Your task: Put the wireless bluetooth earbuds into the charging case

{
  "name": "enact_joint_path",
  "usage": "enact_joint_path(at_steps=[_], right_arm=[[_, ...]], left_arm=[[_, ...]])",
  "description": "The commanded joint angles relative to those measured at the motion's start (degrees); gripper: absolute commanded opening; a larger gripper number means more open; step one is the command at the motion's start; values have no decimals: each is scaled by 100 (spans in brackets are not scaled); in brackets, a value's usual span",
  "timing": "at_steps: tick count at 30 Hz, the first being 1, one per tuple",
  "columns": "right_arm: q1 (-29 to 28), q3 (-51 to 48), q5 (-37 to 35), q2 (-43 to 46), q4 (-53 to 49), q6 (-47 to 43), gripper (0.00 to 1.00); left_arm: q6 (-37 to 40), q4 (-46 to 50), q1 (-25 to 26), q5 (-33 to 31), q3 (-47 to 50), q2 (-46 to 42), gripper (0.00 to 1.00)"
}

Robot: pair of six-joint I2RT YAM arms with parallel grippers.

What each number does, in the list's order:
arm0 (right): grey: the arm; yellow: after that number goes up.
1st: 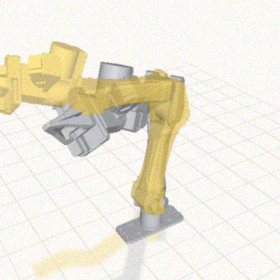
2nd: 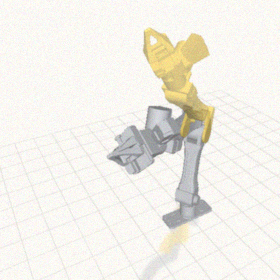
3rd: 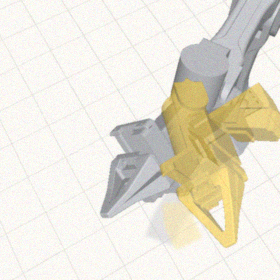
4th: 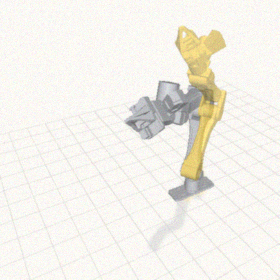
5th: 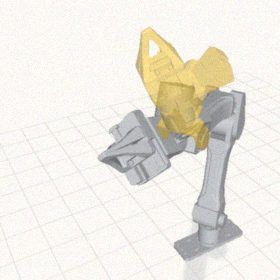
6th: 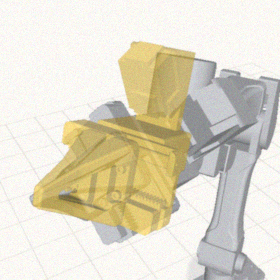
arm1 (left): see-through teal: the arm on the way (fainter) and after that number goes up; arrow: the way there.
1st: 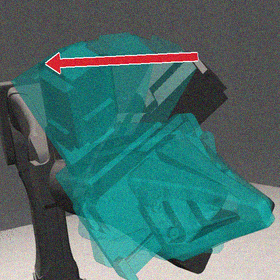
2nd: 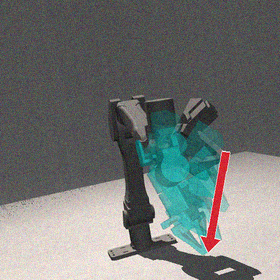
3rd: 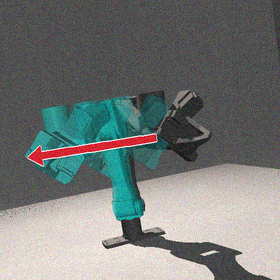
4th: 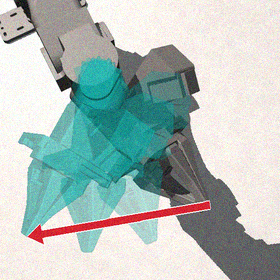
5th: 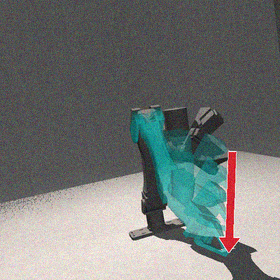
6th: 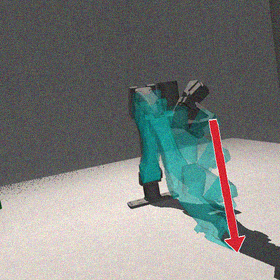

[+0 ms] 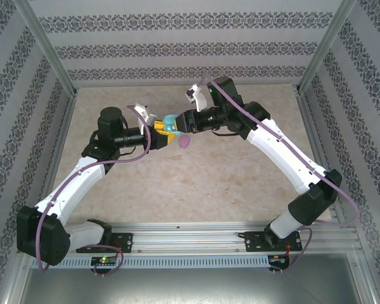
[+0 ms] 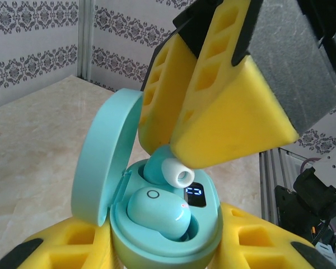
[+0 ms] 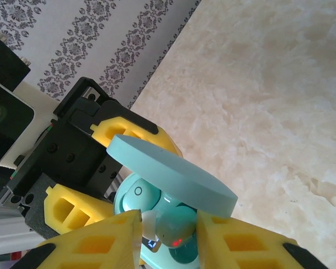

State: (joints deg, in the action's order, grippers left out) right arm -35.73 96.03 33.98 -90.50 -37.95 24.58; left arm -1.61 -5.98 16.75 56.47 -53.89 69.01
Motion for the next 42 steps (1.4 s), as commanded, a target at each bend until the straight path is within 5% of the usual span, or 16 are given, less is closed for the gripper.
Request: enact_joint_path(at_steps=[1,30,42], right_arm=[[-9,186,199,-133,-195,133,31],[-527,1485,-666,-784,-1859,-127,31],[-576,2010,-868,-884,-2327,-1182,25]], left_arm=[[27,-246,14,155,-208,20,8],[234,-36,12,-98,-172,-108,8],[165,-30,13,8,-131,-156,8]])
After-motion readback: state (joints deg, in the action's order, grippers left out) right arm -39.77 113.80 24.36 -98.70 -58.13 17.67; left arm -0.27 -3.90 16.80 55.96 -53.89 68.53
